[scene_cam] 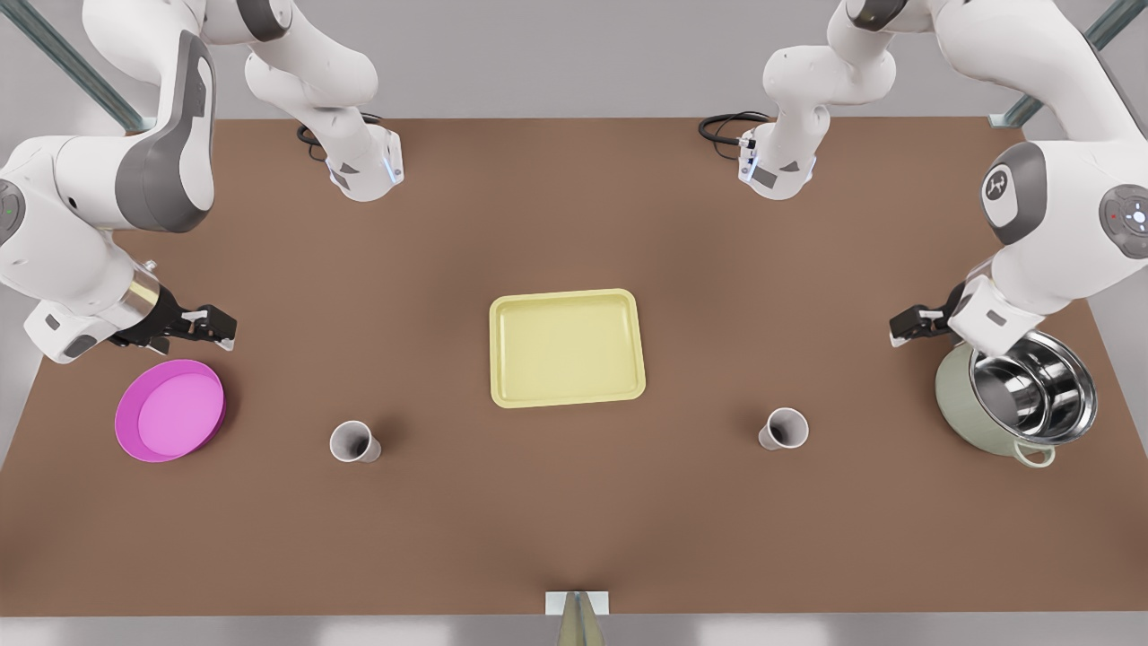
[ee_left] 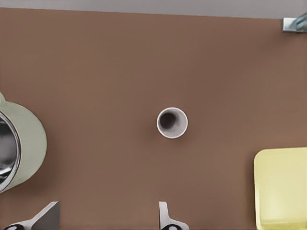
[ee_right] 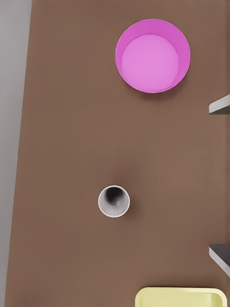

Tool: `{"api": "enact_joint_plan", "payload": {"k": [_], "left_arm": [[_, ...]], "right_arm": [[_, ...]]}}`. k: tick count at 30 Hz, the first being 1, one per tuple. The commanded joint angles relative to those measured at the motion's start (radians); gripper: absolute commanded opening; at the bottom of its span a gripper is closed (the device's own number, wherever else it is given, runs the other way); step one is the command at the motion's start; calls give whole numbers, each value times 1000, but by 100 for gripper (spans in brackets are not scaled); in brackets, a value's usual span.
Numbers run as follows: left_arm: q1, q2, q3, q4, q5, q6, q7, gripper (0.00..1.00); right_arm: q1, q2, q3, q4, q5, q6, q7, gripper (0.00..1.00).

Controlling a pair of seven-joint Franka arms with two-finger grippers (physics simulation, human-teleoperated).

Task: Use the left arm to pick up the white IKEA cup from the tray and place it on the middle-left position; use the right arm to pick up the white IKEA cup from the tray and place it on the middle-right position

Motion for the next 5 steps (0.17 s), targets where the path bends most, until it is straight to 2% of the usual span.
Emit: {"api": "enact_joint_plan", "payload": {"k": [1,5], "left_arm": [[0,-6,-2,-2,-3,-13,53,100],[0,-9,-4,-2,-9,-17,51,100]], "right_arm": [[0,-1,-1,1,1,0,-2,100],[0,-1,0,1,1,0,-2,100]]}}
